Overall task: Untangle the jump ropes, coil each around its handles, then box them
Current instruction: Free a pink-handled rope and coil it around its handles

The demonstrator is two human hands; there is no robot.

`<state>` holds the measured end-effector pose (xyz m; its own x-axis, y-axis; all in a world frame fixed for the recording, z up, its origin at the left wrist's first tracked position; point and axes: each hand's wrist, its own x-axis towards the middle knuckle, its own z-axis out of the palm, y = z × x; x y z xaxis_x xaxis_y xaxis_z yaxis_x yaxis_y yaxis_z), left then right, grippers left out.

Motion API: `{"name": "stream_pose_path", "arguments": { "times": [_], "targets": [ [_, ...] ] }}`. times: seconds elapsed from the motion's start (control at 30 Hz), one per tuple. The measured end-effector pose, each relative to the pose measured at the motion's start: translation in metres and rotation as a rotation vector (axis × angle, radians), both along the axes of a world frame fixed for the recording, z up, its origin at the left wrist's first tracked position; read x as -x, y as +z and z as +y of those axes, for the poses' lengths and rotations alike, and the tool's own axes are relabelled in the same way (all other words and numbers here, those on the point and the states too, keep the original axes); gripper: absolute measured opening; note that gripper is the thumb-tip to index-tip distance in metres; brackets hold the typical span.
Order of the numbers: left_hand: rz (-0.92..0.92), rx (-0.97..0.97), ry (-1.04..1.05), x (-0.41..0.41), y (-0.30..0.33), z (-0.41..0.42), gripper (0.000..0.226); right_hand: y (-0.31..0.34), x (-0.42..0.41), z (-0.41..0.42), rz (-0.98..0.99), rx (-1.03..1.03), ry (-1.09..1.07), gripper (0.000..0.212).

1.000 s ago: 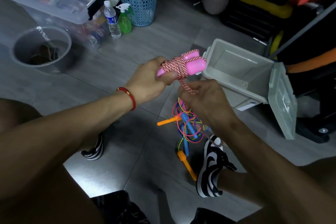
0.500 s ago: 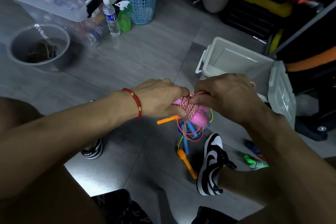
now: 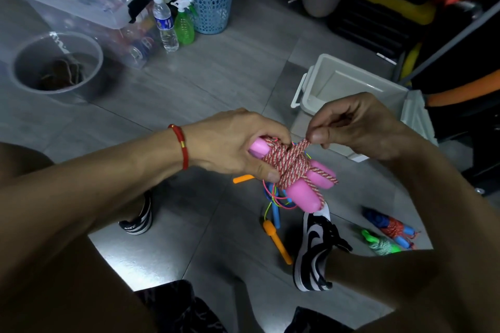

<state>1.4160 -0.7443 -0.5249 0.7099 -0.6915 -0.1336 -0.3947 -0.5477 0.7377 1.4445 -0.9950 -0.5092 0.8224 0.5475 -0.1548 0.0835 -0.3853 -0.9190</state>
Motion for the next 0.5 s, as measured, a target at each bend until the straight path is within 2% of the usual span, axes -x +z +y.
{"name": "stream_pose_path", "arguments": {
  "times": [0.1,0.27,0.43,0.47,0.5],
  "targets": [
    [0.014,-0.064,0.004,0.000,0.000,-0.002,0.038,0.011,0.002,-0.004,-0.042,0.006,0.008,0.017],
    [0.112,0.043,-0.065,0.004,0.009,-0.010,0.035,0.014,0.003,-0.004,-0.049,0.008,0.027,0.019],
    [0.179,0.138,-0.061,0.008,0.018,-0.005,0.046,-0.010,0.006,-0.001,0.108,-0.134,-0.027,0.013],
    [0.188,0.186,-0.048,0.008,0.019,-0.003,0.046,-0.013,0.007,0.004,0.178,-0.171,-0.001,0.009],
    [0.208,0.256,-0.025,0.009,0.020,-0.003,0.045,-0.016,0.010,0.015,0.262,-0.276,0.144,0.007]
  ]
}}
